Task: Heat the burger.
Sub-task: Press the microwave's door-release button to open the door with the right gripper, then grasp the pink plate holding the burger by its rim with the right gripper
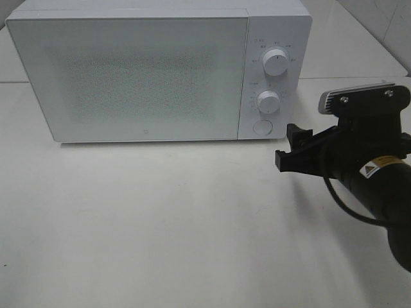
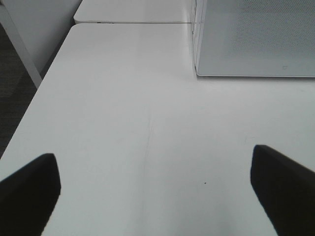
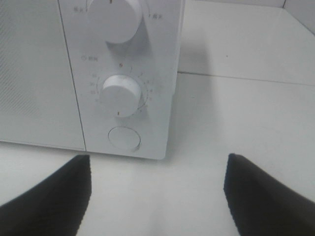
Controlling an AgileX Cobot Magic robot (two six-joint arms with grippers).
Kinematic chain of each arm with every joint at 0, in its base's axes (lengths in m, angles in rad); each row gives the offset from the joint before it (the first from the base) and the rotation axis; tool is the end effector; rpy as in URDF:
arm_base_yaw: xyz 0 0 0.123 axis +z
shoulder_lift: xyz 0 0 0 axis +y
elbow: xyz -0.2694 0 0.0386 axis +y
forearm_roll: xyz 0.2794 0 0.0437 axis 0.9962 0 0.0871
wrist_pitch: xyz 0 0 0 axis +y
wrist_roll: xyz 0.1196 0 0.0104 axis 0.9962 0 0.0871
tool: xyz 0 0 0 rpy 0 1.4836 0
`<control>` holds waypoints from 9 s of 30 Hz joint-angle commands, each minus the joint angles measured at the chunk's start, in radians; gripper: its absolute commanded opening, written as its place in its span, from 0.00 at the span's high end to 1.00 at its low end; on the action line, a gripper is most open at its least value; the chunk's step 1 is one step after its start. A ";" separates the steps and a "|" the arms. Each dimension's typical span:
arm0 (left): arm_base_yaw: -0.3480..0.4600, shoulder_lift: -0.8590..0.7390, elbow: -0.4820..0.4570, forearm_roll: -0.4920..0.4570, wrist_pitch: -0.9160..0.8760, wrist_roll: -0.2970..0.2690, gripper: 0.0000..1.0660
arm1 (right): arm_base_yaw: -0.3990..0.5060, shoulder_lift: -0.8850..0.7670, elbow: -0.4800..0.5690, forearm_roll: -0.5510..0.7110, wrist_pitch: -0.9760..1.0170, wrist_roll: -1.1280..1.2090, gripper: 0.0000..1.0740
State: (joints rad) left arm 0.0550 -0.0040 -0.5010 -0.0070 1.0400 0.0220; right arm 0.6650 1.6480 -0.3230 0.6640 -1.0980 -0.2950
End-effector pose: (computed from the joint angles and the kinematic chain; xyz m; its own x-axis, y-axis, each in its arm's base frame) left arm 0.0620 0.0027 0.2819 -0.4332 -0.0054 -0.9013 -0.0416 0.9990 0.0140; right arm 0.2508 0.1130 0.1040 -0.1937 -0.1016 -0.9758 -0.0878 0.9924 -0.0860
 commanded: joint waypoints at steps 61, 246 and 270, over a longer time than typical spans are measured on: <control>0.005 -0.020 -0.003 -0.003 -0.009 0.001 0.04 | 0.092 0.195 -0.110 0.097 -0.016 1.725 1.00; 0.005 -0.020 -0.003 -0.003 -0.009 0.001 0.04 | -0.211 0.024 -0.712 -0.430 1.858 -0.373 0.93; 0.005 -0.020 -0.003 -0.003 -0.009 0.001 0.04 | -0.115 0.027 -0.787 -0.947 1.674 -0.795 0.23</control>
State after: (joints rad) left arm 0.0550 -0.0040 -0.5010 -0.0070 1.0400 0.0220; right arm 0.5320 1.6800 -1.0860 -0.2620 0.6060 -1.1380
